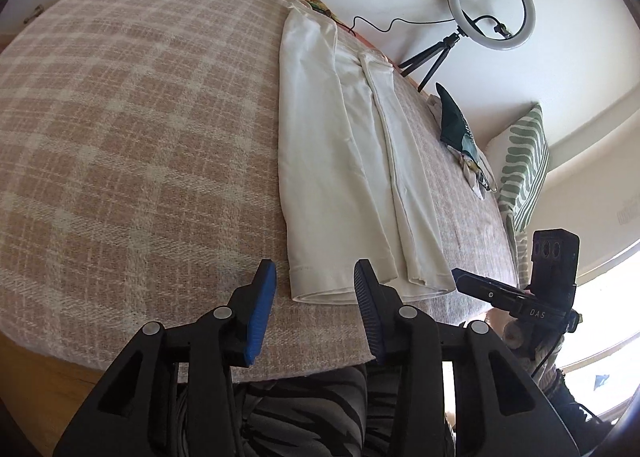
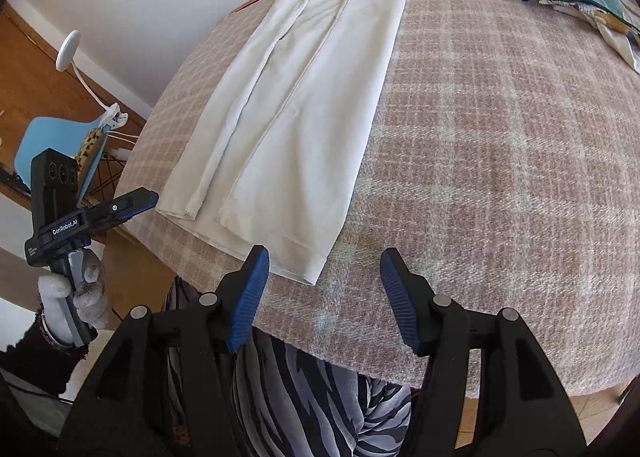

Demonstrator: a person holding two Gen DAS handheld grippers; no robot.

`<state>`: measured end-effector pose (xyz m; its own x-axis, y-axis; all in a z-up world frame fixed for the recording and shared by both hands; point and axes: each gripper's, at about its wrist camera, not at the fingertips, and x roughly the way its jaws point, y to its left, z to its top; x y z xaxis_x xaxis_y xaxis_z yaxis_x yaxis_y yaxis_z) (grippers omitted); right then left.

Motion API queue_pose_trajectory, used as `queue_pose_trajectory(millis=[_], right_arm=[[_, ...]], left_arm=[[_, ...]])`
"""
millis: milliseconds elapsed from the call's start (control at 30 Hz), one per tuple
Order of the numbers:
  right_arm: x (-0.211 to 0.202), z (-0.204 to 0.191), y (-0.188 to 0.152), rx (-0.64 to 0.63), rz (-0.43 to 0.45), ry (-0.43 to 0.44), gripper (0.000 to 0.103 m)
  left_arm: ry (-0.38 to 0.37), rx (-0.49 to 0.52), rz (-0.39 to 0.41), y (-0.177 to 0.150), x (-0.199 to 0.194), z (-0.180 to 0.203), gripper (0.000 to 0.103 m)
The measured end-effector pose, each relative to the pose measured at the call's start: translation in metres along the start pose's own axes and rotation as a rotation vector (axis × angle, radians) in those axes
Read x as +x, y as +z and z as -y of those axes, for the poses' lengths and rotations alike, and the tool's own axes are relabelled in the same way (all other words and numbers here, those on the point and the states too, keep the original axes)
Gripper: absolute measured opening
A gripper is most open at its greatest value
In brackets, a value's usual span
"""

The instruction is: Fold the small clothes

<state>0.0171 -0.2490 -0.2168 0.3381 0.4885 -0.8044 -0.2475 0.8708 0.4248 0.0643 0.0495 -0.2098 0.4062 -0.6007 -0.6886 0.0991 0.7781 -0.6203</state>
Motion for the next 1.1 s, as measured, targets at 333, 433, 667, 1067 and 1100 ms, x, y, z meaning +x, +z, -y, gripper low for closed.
queue_pose_trajectory(millis=[333, 433, 667, 1067, 1100], right_arm=[[0.006, 0.015, -0.006, 0.131, -0.006, 0.198, 0.054], [0.016, 0.012, -0.005, 0.128, -0.023, 0.2, 0.031], [0.019, 0.018, -0.011, 0.19, -0.016, 0.251, 0.007], [-0.007, 0.013, 0.01, 0.216, 0.084, 0.334, 0.007], [-0.008, 0.012, 0.014, 0.211, 0.092, 0.326, 0.007]], left_arm=[[-0.106, -0.07, -0.045, 0.0, 0.007, -0.01, 0.036], [-0.091, -0.05, -0.061, 0.004, 0.012, -0.005, 0.025], [-0.111, -0.067, -0.072, 0.004, 0.015, -0.009, 0.008], [-0.166, -0.047, -0.006, 0.031, -0.003, 0.01, 0.007], [-0.166, -0.042, 0.0, 0.035, -0.003, 0.012, 0.007]])
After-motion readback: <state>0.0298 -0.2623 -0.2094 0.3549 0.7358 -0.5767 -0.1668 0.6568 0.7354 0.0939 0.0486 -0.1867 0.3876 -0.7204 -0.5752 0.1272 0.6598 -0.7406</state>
